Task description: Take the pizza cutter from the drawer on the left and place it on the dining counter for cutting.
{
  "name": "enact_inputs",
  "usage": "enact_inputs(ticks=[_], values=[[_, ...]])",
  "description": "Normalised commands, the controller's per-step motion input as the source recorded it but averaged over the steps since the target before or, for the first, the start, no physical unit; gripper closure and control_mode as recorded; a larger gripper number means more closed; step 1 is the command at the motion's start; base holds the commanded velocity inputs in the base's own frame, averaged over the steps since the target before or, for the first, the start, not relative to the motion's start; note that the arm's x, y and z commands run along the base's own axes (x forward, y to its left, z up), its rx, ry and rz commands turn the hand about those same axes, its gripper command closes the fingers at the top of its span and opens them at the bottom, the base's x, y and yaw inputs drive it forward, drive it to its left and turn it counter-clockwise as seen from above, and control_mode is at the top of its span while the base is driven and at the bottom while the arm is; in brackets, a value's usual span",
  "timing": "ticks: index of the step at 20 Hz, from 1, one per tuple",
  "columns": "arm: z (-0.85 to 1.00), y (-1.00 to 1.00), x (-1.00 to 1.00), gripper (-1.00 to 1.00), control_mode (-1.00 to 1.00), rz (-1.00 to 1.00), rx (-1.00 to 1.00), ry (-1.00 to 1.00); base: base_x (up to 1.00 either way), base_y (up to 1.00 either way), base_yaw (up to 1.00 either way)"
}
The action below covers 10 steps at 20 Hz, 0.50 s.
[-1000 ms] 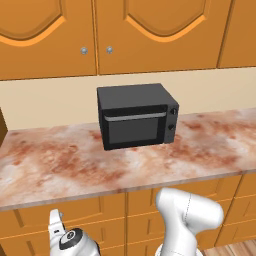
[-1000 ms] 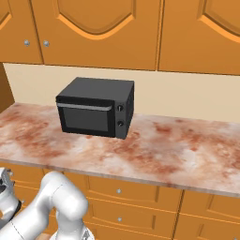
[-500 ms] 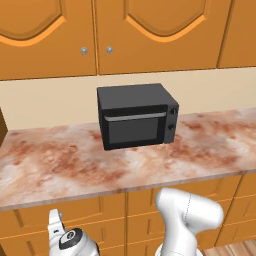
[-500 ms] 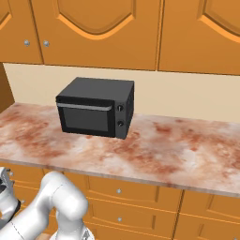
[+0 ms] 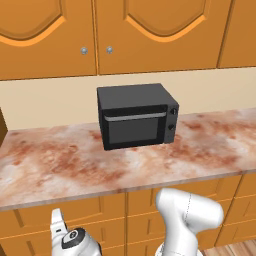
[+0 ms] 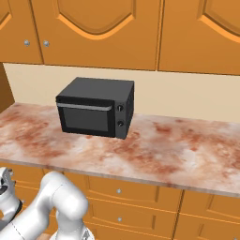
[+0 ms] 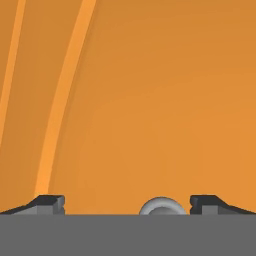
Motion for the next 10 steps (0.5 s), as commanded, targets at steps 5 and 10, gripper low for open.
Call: enact_inputs(ticks=[5,10], values=[[-0.01,0.00,0.10,-1.00,-1.00,0.00,0.00,0.00,0.00,0.00,0.00],[-0.08,0.00,0.01,-1.00,-1.00,0.00,0.00,0.00,0.00,0.00,0.00]])
